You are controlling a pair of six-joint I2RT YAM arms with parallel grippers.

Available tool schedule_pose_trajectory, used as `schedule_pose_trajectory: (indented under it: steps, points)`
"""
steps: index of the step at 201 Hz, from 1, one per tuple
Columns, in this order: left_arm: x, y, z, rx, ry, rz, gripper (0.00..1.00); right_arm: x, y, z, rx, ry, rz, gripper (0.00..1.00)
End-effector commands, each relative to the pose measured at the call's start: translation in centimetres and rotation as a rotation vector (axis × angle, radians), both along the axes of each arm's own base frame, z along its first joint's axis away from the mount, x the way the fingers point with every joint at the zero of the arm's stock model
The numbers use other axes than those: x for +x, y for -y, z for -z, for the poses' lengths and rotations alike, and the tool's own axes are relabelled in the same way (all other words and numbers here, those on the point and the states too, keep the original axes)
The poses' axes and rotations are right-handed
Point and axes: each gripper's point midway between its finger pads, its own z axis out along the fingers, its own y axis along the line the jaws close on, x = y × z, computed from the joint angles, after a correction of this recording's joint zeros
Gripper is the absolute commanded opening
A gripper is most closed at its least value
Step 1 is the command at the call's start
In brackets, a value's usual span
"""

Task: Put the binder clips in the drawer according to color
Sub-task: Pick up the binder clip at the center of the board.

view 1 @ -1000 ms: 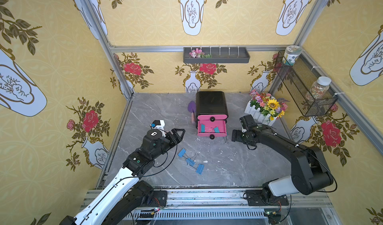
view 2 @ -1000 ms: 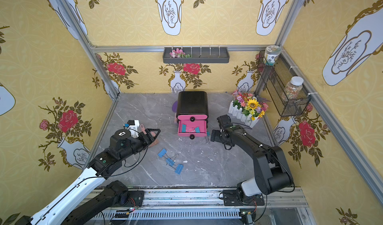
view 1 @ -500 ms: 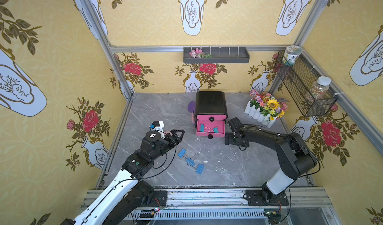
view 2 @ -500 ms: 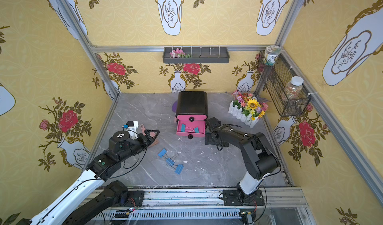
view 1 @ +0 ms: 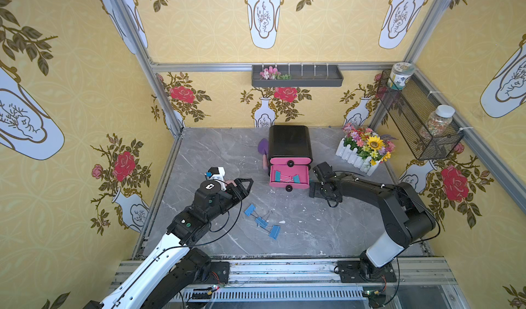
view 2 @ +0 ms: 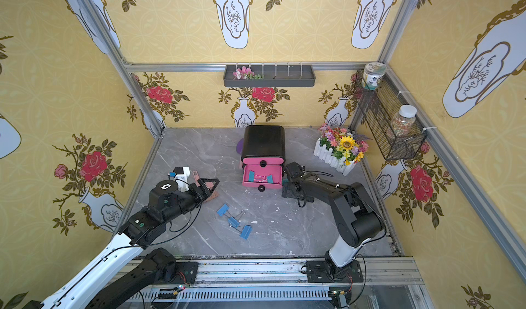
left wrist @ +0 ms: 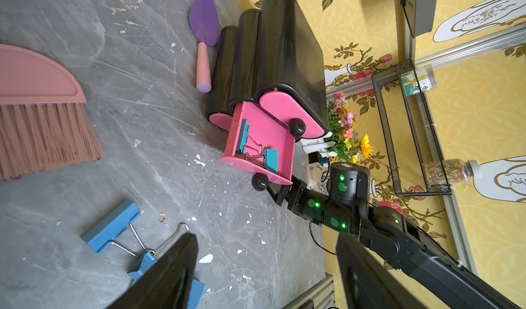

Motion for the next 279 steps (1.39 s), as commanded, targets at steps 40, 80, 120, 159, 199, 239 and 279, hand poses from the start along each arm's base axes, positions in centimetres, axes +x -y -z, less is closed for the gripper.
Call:
schedule_pose_trajectory:
  steps: [40,80,120,159,199,239,279]
  points:
    - [0.5,1.1,-0.2,-0.031,0.011,0.034,0.82,-5.4,-0.9,0.1,-0.005,-0.063,0.058,0.99]
    - [0.3,1.2,-0.5,-0.034,0.023,0.045,0.82,-7.7,-1.6,-0.2,-0.026,-0.033,0.041,0.99]
    - [0.0,0.8,-0.5,-0.034,0.026,0.041,0.82,-6.2,-4.9,-2.1,0.108,0.068,-0.174,0.97]
    - [-0.1,0.6,-0.4,-0.038,0.025,0.028,0.82,-4.4,-8.8,-3.1,0.136,0.058,-0.445,0.94]
    - [-0.1,0.5,-0.5,-0.038,0.021,0.023,0.82,-2.2,-8.0,-4.1,0.153,0.128,-0.427,0.95]
    - [0.0,0.4,-0.5,-0.027,0.019,0.019,0.82,-1.3,-2.2,-5.5,0.141,0.175,-0.207,0.95]
    - [0.5,1.0,-0.2,-0.031,0.013,0.031,0.82,-1.5,1.6,-4.7,0.145,0.113,-0.067,0.98]
